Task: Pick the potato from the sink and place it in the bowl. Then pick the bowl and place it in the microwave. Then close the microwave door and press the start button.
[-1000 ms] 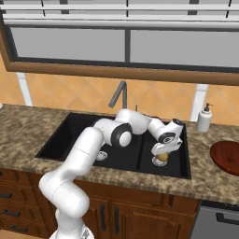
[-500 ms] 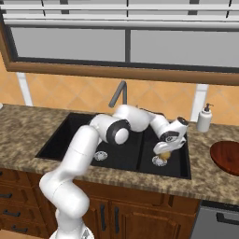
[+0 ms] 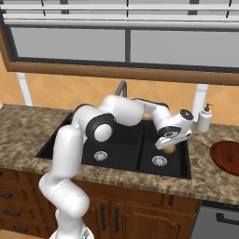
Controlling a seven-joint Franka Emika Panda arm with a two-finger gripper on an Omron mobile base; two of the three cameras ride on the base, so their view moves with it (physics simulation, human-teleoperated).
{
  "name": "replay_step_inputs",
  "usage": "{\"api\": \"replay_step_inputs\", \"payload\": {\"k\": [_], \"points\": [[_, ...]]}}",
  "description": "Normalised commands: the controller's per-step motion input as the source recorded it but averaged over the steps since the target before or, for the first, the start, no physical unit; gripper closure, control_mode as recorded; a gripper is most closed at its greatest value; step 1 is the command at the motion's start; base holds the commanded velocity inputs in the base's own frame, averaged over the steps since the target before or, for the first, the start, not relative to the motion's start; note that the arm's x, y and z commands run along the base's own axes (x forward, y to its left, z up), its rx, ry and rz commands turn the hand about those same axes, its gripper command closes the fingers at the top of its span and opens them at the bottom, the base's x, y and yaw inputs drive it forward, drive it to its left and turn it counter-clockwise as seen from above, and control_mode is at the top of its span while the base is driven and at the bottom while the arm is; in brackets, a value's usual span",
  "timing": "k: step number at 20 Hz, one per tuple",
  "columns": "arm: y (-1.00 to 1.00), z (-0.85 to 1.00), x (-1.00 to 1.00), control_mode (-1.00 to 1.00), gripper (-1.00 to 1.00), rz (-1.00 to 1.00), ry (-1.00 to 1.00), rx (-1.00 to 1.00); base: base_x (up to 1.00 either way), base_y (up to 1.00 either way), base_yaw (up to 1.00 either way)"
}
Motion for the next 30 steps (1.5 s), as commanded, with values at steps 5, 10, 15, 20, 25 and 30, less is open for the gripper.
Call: {"api": "replay_step_inputs", "payload": {"k": [5, 10, 15, 20, 25, 30], "points": [[-0.28, 0.97, -0.45, -1.0, 1.0, -0.11, -0.13, -0.16, 0.0, 0.0, 0.0], [-0.45, 0.66, -0.32, -1.0, 1.0, -0.17, -0.04, -0.13, 0.0, 0.0, 0.0], [-0.5, 0.54, -0.31, -1.0, 1.0, -0.18, -0.05, -0.13, 0.0, 0.0, 0.0], [-0.66, 0.27, -0.18, -1.0, 1.0, -0.22, 0.0, -0.03, 0.0, 0.0, 0.0], [-0.69, 0.12, -0.05, -1.0, 1.0, -0.21, 0.01, 0.0, 0.0, 0.0, 0.0], [-0.71, 0.06, 0.0, -1.0, 1.0, -0.16, 0.0, 0.02, 0.0, 0.0, 0.0]]}}
